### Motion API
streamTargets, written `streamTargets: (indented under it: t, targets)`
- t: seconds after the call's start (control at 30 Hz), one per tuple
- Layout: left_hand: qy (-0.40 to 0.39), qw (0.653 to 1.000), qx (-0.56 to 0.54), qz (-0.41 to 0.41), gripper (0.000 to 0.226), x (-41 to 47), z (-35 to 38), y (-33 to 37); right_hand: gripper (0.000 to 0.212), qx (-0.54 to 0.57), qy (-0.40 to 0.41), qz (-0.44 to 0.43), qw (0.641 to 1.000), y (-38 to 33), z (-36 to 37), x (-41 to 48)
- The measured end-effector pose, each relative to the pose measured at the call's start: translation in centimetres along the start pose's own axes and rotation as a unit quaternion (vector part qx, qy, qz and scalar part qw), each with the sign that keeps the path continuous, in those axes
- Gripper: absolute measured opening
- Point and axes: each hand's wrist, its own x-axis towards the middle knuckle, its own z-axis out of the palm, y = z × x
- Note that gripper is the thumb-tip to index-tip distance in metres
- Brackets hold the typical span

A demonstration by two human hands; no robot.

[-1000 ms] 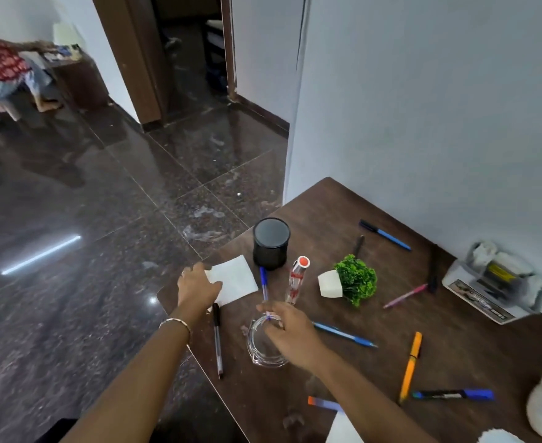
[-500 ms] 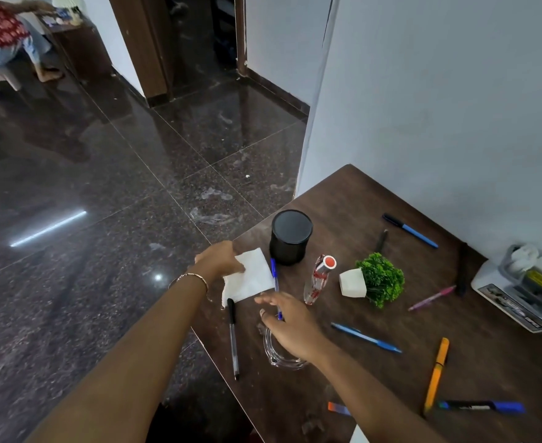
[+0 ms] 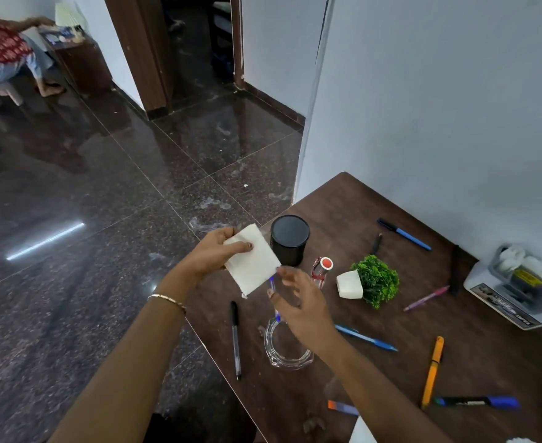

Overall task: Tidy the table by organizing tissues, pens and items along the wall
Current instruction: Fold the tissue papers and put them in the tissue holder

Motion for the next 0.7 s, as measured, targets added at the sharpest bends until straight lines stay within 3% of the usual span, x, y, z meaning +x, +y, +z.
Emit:
streamTargets:
  t: [0.13,0.23,0.37,0.47,0.53,0.63,0.7]
  targets:
    - [-0.07,0.994,-0.05,0.062,0.016,-3.4,2.3,2.9,0.085,0.059,0.051,-0.056,0.995,-2.0,-1.9,-1.0]
    - [-0.128,0.987,-0.05,0.086,0.015,-4.9,4.8,5.2,0.096,0.094,0.045,-0.056,0.993,-3.5,-4.3,-2.2]
    - [-0.194,0.976,-0.018,0.098,0.036,-5.6,9.1,8.4,0.075,0.186,0.072,-0.031,0.979,-3.7,-8.0,-4.7]
    - [-0.224,0.968,0.02,0.114,0.019,-6.1,12.7,10.5,0.048,0.232,0.096,-0.011,0.968,-3.1,-10.9,-6.9]
    - [-0.228,0.963,0.045,0.136,0.02,-6.2,15.1,11.4,0.034,0.258,0.101,0.006,0.961,-2.6,-12.4,-8.3]
    - [-0.213,0.962,0.07,0.155,0.031,-6.2,18.9,12.2,0.034,0.297,0.111,0.026,0.948,-1.6,-14.3,-10.6]
    - [-0.202,0.961,0.088,0.167,0.036,-6.5,21.5,12.4,0.021,0.347,0.118,0.045,0.929,-1.2,-15.2,-11.6]
